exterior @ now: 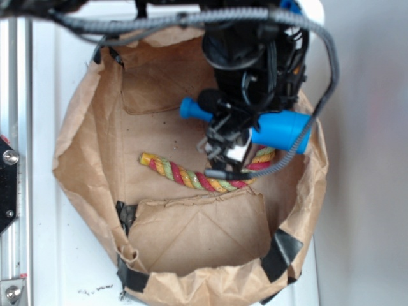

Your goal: Grab the blue bottle.

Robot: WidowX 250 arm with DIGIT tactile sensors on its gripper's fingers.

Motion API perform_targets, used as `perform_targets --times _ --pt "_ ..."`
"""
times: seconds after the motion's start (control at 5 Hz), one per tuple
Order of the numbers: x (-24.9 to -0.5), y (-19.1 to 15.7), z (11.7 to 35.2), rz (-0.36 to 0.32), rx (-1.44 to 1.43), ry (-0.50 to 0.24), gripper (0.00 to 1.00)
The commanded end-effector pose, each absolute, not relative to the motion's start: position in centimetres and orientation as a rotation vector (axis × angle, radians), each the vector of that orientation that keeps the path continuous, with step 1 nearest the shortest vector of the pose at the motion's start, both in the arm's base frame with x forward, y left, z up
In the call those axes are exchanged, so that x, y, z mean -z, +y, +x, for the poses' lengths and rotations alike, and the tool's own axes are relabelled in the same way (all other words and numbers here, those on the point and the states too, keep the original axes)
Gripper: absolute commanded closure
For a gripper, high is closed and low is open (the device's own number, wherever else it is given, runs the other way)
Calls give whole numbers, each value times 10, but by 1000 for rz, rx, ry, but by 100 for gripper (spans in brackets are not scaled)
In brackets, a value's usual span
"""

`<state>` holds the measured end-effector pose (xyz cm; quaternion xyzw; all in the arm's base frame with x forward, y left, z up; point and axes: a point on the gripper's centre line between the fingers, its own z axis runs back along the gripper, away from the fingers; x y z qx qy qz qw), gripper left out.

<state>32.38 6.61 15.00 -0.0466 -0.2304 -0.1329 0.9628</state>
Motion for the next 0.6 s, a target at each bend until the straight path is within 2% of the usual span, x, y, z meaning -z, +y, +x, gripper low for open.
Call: perform_targets --times 0.0,0.2,0.4 --pt "-198 26 277 78 304 -477 100" --pt "-204 24 270 154 307 -429 100" --pt "-202 20 267 167 340 -414 100"
